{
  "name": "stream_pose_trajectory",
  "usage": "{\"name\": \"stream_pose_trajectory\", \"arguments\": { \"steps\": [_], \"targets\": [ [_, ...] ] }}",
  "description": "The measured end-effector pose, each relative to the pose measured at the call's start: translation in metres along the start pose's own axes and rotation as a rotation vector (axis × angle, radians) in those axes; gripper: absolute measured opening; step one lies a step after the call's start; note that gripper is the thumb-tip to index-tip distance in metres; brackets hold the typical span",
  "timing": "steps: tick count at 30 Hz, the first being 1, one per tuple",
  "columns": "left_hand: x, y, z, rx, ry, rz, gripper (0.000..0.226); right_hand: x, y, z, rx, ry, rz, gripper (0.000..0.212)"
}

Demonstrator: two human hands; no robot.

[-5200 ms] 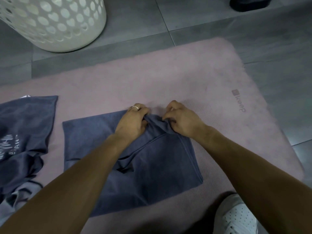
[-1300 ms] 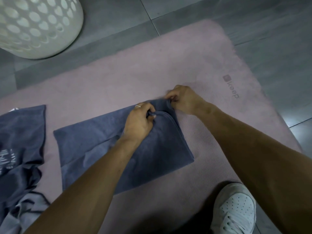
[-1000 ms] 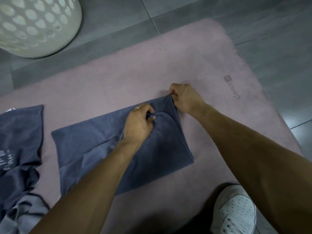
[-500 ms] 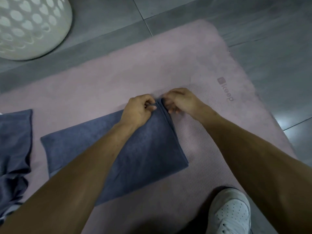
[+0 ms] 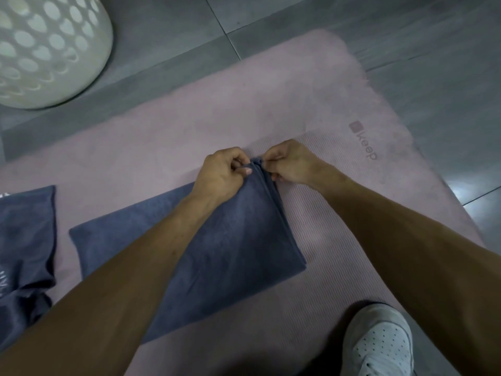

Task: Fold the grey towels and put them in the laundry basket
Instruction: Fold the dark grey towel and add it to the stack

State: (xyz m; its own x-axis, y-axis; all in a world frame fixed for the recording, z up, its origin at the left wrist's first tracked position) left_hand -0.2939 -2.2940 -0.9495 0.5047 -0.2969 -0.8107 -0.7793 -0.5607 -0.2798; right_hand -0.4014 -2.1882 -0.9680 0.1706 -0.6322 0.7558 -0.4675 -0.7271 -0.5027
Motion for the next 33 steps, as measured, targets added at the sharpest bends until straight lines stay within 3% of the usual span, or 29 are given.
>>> {"name": "stream_pose_trajectory", "arguments": {
  "steps": [8,12,16,19,24,29,33],
  "targets": [
    [-0.011,-0.001,0.001,-0.040,0.063,0.123,0.005,0.010,-0.009,0.001,-0.095,-0.055,-0.191,0.019],
    [-0.006,-0.004,0.002,-0.002,0.035,0.077,0.007,0.004,-0.015,0.004,-0.072,-0.053,-0.143,0.024],
    [-0.011,-0.013,-0.003,0.009,0.136,0.115,0.034,-0.010,-0.026,0.012,-0.069,0.008,-0.079,0.023],
    [-0.019,-0.029,-0.015,0.005,0.245,0.254,0.021,-0.011,-0.043,0.019,-0.028,0.075,-0.096,0.022],
    [-0.020,-0.068,-0.048,-0.177,0.293,0.336,0.020,-0.014,-0.077,0.035,0.047,0.037,-0.144,0.022],
    [-0.007,-0.085,-0.052,-0.297,0.050,0.187,0.020,-0.029,-0.099,0.040,0.102,0.092,-0.064,0.019],
    [0.002,-0.089,-0.052,-0.280,-0.123,0.101,0.022,-0.039,-0.112,0.046,0.145,0.059,0.021,0.032]
  ]
}}
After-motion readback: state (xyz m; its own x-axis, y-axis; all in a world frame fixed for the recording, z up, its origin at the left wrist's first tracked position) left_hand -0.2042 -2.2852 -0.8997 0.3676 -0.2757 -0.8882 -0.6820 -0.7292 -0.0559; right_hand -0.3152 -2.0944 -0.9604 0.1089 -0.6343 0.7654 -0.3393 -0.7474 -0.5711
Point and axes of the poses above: each hand's wrist, its own y-axis towards the middle knuckle, its own z-axis out of the palm, x = y × z, the point moved 7 cm from there along y, towards the middle knuckle, and after that the axes turned 9 degrees about -y, right-handed, at the moved point
